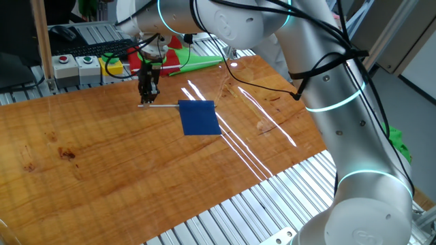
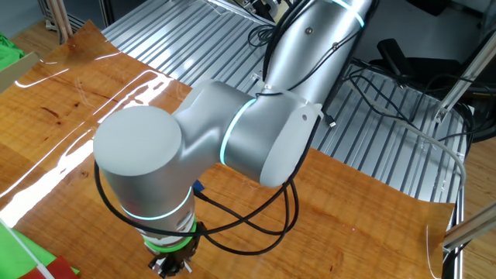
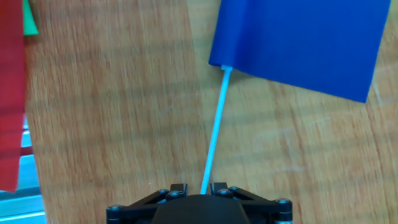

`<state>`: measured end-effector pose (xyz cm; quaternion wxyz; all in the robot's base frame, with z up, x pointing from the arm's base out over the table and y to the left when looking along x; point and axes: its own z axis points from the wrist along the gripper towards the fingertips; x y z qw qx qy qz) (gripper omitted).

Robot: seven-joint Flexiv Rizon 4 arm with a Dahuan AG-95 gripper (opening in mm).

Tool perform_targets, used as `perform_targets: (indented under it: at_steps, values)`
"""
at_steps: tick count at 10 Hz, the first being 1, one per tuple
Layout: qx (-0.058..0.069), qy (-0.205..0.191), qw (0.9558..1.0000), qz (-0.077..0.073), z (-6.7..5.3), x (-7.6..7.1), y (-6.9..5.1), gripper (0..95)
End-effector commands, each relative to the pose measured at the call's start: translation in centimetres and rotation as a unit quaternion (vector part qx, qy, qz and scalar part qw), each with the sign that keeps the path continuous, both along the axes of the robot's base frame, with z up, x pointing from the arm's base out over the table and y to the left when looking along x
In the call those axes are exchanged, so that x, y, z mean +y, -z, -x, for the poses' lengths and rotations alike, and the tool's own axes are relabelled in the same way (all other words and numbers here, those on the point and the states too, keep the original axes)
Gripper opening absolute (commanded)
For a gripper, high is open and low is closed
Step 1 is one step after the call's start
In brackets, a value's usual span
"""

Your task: Wave the flag

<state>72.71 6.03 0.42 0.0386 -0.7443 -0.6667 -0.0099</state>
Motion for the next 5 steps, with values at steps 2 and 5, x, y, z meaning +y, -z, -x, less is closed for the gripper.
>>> perform_targets:
  at_steps: [2, 5]
  values:
    - [-0.007, -0.003, 1.0000, 0.000, 0.10, 0.01, -0.05, 0.0]
    - [-0.011, -0.005, 0.9999, 0.003, 0.14, 0.03, -0.05, 0.0]
